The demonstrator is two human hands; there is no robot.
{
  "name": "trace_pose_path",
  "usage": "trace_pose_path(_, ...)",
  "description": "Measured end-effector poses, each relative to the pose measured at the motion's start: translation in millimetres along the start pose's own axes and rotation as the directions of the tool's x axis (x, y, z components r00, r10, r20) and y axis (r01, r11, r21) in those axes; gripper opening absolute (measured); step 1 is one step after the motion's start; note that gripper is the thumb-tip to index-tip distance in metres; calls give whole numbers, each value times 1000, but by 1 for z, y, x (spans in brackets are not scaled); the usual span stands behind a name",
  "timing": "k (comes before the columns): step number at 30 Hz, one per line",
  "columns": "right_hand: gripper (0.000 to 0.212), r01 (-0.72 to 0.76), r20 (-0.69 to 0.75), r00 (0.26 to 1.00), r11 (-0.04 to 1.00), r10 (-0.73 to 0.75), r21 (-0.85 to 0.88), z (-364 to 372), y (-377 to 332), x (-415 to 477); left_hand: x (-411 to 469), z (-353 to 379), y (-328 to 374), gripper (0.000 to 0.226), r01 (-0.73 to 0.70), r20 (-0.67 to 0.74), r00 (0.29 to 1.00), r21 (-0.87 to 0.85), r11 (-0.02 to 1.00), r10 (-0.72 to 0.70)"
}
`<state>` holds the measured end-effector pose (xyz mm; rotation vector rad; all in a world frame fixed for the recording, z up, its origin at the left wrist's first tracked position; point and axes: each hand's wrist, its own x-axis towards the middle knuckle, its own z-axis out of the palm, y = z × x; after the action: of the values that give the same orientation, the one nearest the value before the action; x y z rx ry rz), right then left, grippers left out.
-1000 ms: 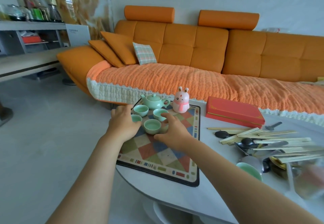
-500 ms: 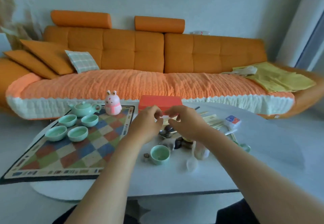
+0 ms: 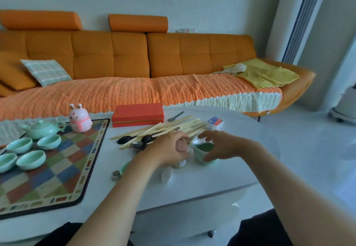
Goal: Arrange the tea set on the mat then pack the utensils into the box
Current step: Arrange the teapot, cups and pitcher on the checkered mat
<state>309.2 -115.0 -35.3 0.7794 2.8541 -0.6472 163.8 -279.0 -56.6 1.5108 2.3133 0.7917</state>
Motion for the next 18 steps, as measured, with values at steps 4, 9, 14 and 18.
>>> trace_pose_path(4, 81, 6, 33, 999, 998, -3, -70, 5, -3, 6, -3, 1, -1, 34, 37, 8, 999, -44, 998, -37)
trace_pose_path(9, 74, 21, -83, 996, 998, -27, -66, 6, -14, 15, -6, -4, -2, 58, 58, 42, 998, -75, 995, -55)
trace_pose_path(14, 71, 47, -300, 952, 997, -63, -58, -7, -37, 24, -7, -23, -10, 53, 19, -143, 988, -265, 964, -59)
trace_pose_path(18, 72, 189, -366, 917, 981, -160, 43, -13, -75, 36, -9, -44, -28, 61, -24, -292, 954, -281, 959, -62)
